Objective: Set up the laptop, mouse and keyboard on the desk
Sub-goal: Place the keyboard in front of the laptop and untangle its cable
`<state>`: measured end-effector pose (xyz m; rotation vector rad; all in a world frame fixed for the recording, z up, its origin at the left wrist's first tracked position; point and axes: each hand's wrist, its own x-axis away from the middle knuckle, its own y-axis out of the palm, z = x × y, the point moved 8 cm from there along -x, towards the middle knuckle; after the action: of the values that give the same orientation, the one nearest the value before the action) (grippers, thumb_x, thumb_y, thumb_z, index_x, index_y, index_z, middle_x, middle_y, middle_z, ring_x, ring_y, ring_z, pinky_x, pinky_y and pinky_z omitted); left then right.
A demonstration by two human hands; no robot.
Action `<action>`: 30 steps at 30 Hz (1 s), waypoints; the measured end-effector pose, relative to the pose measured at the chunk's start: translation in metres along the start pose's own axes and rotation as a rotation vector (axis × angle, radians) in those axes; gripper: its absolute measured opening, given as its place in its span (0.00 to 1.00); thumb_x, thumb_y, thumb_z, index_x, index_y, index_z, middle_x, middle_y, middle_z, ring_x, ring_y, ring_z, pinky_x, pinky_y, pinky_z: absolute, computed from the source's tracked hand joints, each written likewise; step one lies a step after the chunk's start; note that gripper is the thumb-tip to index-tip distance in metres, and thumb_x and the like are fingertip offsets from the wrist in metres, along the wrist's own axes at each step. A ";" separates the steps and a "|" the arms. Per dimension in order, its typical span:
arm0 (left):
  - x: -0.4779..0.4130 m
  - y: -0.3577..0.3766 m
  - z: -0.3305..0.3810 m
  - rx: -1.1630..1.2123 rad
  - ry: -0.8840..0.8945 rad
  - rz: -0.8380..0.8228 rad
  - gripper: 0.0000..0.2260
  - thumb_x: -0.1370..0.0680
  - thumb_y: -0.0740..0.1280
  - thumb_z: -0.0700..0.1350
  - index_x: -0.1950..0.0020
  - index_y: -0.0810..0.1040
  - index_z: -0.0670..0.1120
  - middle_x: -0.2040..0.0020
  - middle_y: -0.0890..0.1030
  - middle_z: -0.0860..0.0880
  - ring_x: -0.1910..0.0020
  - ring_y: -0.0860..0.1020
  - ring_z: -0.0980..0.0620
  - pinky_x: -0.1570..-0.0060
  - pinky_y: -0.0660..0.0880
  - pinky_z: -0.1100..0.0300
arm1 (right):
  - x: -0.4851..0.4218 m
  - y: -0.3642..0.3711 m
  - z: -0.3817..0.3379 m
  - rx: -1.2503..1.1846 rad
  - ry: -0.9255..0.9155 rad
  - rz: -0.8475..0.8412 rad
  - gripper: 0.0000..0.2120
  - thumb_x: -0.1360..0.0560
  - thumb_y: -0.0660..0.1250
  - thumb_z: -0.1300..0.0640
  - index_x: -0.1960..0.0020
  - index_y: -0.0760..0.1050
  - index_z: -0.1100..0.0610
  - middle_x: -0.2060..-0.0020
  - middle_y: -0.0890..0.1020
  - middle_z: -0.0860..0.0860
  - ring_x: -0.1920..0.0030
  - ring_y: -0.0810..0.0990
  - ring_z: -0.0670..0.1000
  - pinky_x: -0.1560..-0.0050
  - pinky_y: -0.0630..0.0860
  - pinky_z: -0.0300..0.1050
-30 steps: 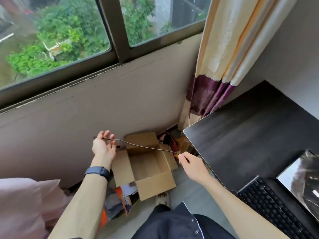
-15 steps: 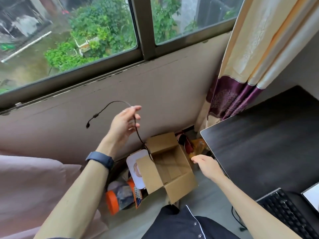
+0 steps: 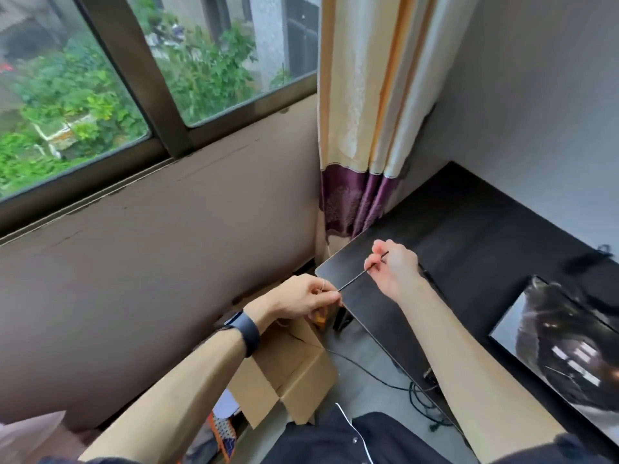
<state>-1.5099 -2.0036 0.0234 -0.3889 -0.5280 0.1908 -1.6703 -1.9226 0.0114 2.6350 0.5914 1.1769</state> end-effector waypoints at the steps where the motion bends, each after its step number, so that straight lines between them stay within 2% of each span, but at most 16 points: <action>1: -0.009 0.003 -0.005 -0.016 -0.015 0.004 0.11 0.21 0.66 0.55 0.50 0.83 0.50 0.57 0.85 0.47 0.64 0.81 0.54 0.57 0.78 0.61 | -0.004 -0.013 -0.004 0.040 -0.010 0.035 0.10 0.16 0.54 0.63 0.52 0.72 0.60 0.65 0.72 0.52 0.77 0.62 0.46 0.72 0.63 0.41; 4: -0.035 0.013 -0.024 -0.089 -0.073 0.027 0.09 0.22 0.69 0.54 0.48 0.83 0.51 0.54 0.86 0.51 0.55 0.82 0.56 0.51 0.75 0.63 | -0.017 -0.053 -0.004 0.299 -0.036 0.126 0.15 0.15 0.52 0.55 0.45 0.76 0.60 0.64 0.71 0.51 0.80 0.58 0.44 0.78 0.57 0.38; 7: -0.046 0.022 -0.064 -0.102 -0.200 0.090 0.12 0.22 0.67 0.53 0.39 0.79 0.53 0.45 0.82 0.53 0.47 0.79 0.55 0.46 0.70 0.64 | -0.022 -0.088 0.004 0.596 -0.065 0.190 0.18 0.17 0.50 0.52 0.46 0.78 0.58 0.64 0.73 0.50 0.74 0.63 0.47 0.77 0.59 0.39; 8: -0.049 0.023 -0.081 -0.093 -0.251 0.118 0.13 0.22 0.66 0.53 0.38 0.78 0.53 0.43 0.82 0.53 0.44 0.79 0.54 0.45 0.70 0.64 | -0.024 -0.094 0.006 0.691 -0.091 0.191 0.18 0.17 0.50 0.52 0.46 0.78 0.57 0.64 0.75 0.50 0.71 0.67 0.48 0.73 0.63 0.40; 10: -0.051 0.024 -0.117 -0.084 -0.356 0.161 0.14 0.21 0.65 0.53 0.37 0.76 0.53 0.41 0.81 0.52 0.40 0.78 0.51 0.43 0.70 0.62 | -0.027 -0.100 0.013 0.883 -0.152 0.172 0.17 0.18 0.50 0.53 0.44 0.77 0.54 0.63 0.78 0.50 0.61 0.74 0.52 0.58 0.70 0.45; 12: -0.051 0.026 -0.153 -0.077 -0.443 0.191 0.16 0.21 0.64 0.52 0.34 0.75 0.51 0.38 0.80 0.49 0.38 0.77 0.48 0.39 0.70 0.60 | -0.033 -0.096 0.024 1.024 -0.196 0.122 0.16 0.18 0.49 0.52 0.42 0.75 0.50 0.62 0.80 0.50 0.52 0.77 0.56 0.47 0.72 0.50; 16: -0.052 0.028 -0.223 -0.044 -0.593 0.270 0.19 0.20 0.63 0.52 0.30 0.71 0.50 0.33 0.76 0.46 0.36 0.75 0.46 0.38 0.71 0.57 | -0.064 -0.070 0.067 1.289 -0.243 -0.022 0.19 0.16 0.45 0.45 0.36 0.72 0.45 0.51 0.81 0.51 0.47 0.78 0.57 0.42 0.73 0.53; 18: -0.051 0.033 -0.262 -0.039 -0.693 0.302 0.21 0.21 0.63 0.54 0.29 0.69 0.50 0.31 0.73 0.44 0.36 0.75 0.44 0.37 0.72 0.54 | -0.083 -0.055 0.091 1.431 -0.296 -0.090 0.18 0.16 0.46 0.49 0.36 0.71 0.49 0.48 0.80 0.51 0.45 0.77 0.56 0.42 0.73 0.53; 20: -0.048 0.043 -0.307 -0.024 -0.829 0.331 0.24 0.21 0.63 0.56 0.27 0.66 0.50 0.29 0.68 0.42 0.34 0.72 0.40 0.35 0.71 0.49 | -0.107 -0.036 0.115 1.598 -0.417 -0.119 0.14 0.16 0.48 0.55 0.41 0.71 0.55 0.49 0.78 0.53 0.47 0.77 0.58 0.46 0.74 0.54; 23: -0.039 0.065 -0.367 0.045 -1.041 0.376 0.31 0.22 0.63 0.60 0.24 0.59 0.48 0.25 0.62 0.40 0.29 0.65 0.35 0.33 0.68 0.42 | -0.136 -0.007 0.133 1.772 -0.677 -0.029 0.14 0.16 0.48 0.56 0.52 0.71 0.57 0.56 0.77 0.55 0.55 0.76 0.60 0.56 0.71 0.54; 27: -0.034 0.098 -0.433 0.184 -1.289 0.461 0.40 0.23 0.63 0.62 0.20 0.48 0.46 0.20 0.49 0.40 0.25 0.55 0.32 0.30 0.61 0.36 | -0.158 0.036 0.153 1.845 -1.053 0.010 0.18 0.16 0.50 0.52 0.56 0.73 0.59 0.60 0.76 0.56 0.60 0.72 0.59 0.62 0.62 0.50; 30: -0.042 0.115 -0.464 0.251 -1.350 0.558 0.42 0.23 0.66 0.59 0.19 0.43 0.48 0.20 0.44 0.41 0.25 0.55 0.31 0.33 0.63 0.35 | -0.166 0.046 0.160 1.804 -1.168 0.045 0.16 0.16 0.53 0.53 0.55 0.73 0.60 0.60 0.75 0.57 0.61 0.68 0.57 0.62 0.59 0.49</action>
<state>-1.3114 -2.0550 -0.4103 -0.0979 -1.6949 1.0855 -1.6382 -2.0387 -0.1899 3.4287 1.6182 -1.8997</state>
